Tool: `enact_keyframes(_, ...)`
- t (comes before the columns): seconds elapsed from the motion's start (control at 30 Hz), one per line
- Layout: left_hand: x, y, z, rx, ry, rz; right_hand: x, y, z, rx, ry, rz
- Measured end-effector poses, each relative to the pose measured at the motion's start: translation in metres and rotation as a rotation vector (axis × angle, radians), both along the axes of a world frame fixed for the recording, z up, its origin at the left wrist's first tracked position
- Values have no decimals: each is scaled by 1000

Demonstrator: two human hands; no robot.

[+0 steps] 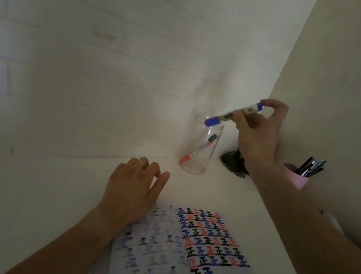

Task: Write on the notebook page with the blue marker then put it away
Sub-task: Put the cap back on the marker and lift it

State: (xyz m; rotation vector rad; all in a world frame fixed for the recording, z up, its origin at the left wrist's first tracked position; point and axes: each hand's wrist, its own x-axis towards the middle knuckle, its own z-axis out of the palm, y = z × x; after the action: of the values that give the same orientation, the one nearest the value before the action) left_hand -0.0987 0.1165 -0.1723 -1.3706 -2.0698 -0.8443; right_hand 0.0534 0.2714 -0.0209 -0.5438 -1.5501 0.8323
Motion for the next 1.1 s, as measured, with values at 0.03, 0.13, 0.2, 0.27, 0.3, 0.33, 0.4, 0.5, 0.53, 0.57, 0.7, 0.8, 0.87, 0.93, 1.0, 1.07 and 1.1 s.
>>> enact_keyframes(0.03,-1,0,0,4,2,1,-13,10,12,65,-20,-75)
enact_keyframes(0.13,-3,1,-1,-5,18,5,-46,40,21,148,-198,-231)
enact_keyframes(0.2,-4,1,-1,-13,20,19,-61,55,14,174,-395,-264)
enact_keyframes(0.27,-4,2,0,-12,29,31,-71,67,6,190,-544,-271)
enact_keyframes(0.3,-4,2,0,-11,37,35,-75,71,2,187,-590,-270)
enact_keyframes(0.33,-3,2,0,-10,43,34,-78,75,0,177,-622,-271)
enact_keyframes(0.4,-3,3,0,-7,50,29,-84,80,-4,163,-666,-290)
enact_keyframes(0.5,-3,4,0,-12,42,27,-91,85,-8,183,-713,-334)
enact_keyframes(0.53,-2,4,0,-14,43,27,-92,85,-8,183,-718,-341)
enact_keyframes(0.57,-2,4,0,-18,44,24,-93,84,-8,180,-722,-348)
enact_keyframes(0.7,-2,5,-1,-33,42,5,-95,79,-6,166,-746,-354)
enact_keyframes(0.8,-2,5,-2,-27,44,-13,-91,77,-2,144,-739,-335)
enact_keyframes(0.87,-2,4,-2,-24,37,-23,-83,72,1,157,-719,-322)
enact_keyframes(0.93,-1,3,-1,-28,6,-48,-67,59,4,188,-701,-311)
enact_keyframes(1.0,-3,3,-2,-38,-29,-76,-49,40,0,217,-660,-293)
enact_keyframes(1.07,-2,0,-1,-73,-68,-109,-22,15,-9,231,-630,-270)
enact_keyframes(1.1,0,-3,-1,-99,-90,-133,-7,2,-15,229,-641,-256)
